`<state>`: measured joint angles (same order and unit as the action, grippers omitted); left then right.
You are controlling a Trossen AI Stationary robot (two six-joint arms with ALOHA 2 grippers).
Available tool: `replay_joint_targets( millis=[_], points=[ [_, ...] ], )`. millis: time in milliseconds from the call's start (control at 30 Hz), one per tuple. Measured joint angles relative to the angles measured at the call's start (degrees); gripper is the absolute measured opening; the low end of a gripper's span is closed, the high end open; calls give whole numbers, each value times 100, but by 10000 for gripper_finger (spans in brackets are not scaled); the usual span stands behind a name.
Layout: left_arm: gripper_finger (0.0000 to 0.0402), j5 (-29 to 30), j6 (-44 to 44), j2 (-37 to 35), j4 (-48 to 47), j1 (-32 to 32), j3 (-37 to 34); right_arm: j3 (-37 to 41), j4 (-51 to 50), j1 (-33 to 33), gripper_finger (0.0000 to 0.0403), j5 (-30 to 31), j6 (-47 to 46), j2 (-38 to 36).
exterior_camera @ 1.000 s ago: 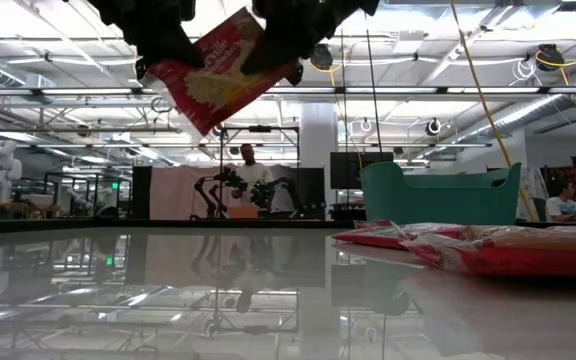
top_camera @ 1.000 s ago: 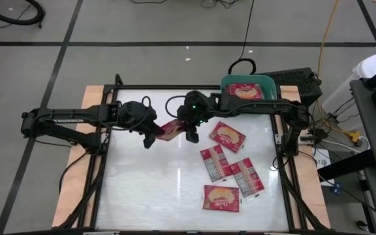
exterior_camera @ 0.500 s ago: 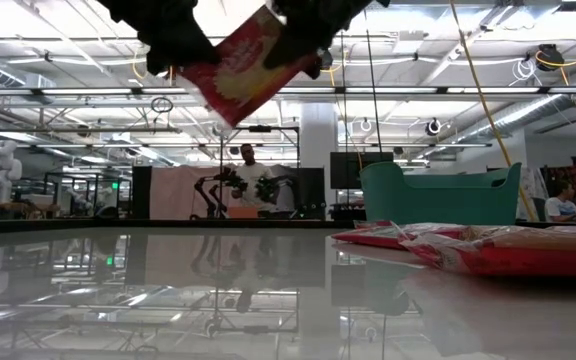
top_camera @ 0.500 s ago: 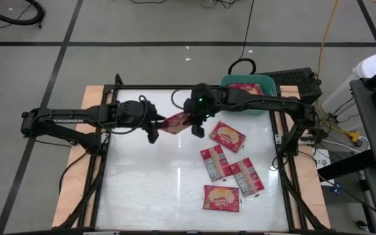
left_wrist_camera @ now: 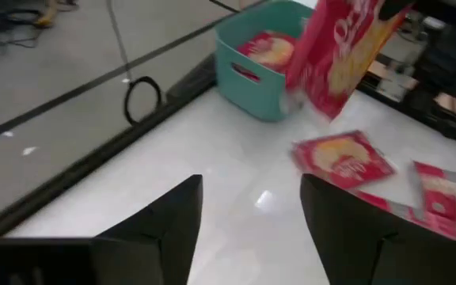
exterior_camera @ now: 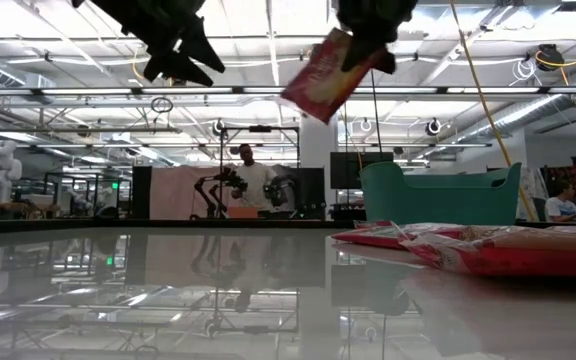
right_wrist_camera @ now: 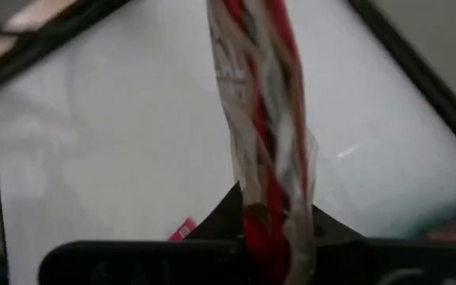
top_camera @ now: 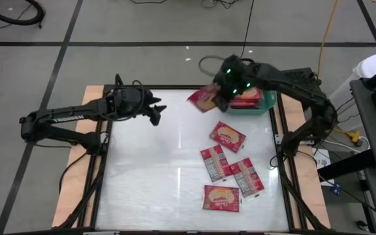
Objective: Sort popcorn bags into baskets
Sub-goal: Put the red popcorn bag into the green bin
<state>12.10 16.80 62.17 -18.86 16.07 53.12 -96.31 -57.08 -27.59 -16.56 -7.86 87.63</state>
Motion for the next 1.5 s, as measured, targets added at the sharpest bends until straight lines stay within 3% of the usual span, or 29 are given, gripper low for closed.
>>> replay_joint_targets(
  millis=[367,733,1000,1500],
  points=[
    [152,-201,-169,0,38,663,0,0,-746,-1872,16,-6,-985,-415],
    [140,-216,-165,0,33,717,0,0,-1178,-3237,16,-13,-1347,-411],
    [140,-216,-162,0,31,717,0,689,-683,-3636,16,-646,-1864,-396],
    [140,-326,-85,0,27,704,0,2275,670,-3879,24,-1193,-2148,-391]
  ],
)
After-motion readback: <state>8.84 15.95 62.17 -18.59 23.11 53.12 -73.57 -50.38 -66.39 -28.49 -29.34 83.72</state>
